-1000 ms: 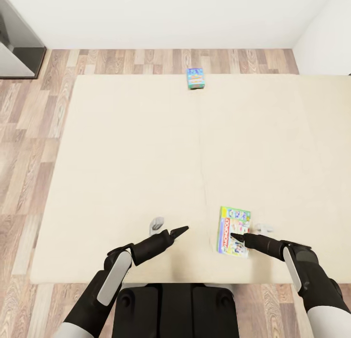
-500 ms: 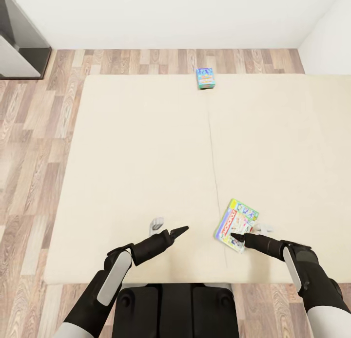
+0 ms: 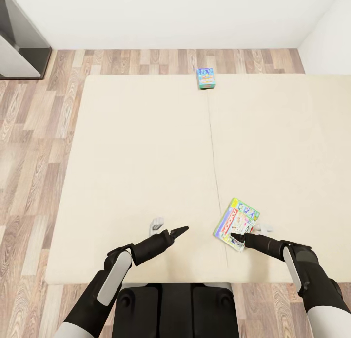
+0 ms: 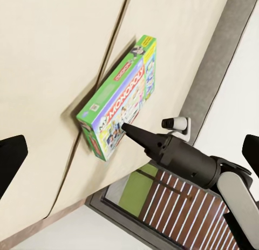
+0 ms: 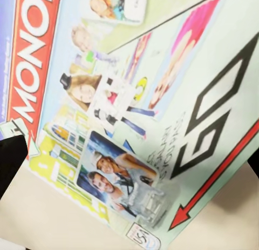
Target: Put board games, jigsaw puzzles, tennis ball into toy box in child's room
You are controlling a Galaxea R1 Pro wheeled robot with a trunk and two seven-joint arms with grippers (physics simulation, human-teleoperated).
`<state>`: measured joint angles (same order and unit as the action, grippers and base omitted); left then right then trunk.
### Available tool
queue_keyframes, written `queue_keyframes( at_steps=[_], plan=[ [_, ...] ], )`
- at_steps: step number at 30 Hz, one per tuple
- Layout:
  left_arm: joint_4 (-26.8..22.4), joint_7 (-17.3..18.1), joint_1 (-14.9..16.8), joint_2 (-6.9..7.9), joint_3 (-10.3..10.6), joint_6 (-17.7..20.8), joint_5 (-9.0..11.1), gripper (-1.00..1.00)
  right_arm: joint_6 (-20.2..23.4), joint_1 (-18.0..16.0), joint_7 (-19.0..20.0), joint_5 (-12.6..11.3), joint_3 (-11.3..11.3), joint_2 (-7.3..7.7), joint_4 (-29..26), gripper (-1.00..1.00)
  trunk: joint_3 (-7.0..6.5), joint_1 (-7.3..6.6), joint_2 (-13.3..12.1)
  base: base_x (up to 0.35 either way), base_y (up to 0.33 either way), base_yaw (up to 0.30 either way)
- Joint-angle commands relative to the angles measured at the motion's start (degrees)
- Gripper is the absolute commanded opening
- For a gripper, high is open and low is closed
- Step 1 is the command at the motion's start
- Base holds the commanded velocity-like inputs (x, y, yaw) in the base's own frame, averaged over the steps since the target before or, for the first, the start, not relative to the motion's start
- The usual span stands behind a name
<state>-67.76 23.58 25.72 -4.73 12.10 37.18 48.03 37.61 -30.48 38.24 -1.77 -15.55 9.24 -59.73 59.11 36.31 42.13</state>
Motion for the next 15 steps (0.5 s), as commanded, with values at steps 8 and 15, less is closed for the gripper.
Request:
queue_keyframes(
  at_steps=[8, 15],
  plan=[
    [0.11, -0.03, 0.01, -0.02, -0.06, 0.36, 0.31, 1.0, 0.4, -0.04, 0.02, -0.14, -0.1, -0.01, -0.04, 1.0, 0.03, 0.02, 0.04, 0.0, 0.003, 0.0],
    [0.15, -0.03, 0.01, -0.02, -0.06, 0.35, 0.31, 1.0, 0.37, -0.52, -1.09, -0.03, -0.15, 0.07, -0.05, 1.0, 0.03, 0.02, 0.04, 0.0, 0.001, 0.0]
  ],
)
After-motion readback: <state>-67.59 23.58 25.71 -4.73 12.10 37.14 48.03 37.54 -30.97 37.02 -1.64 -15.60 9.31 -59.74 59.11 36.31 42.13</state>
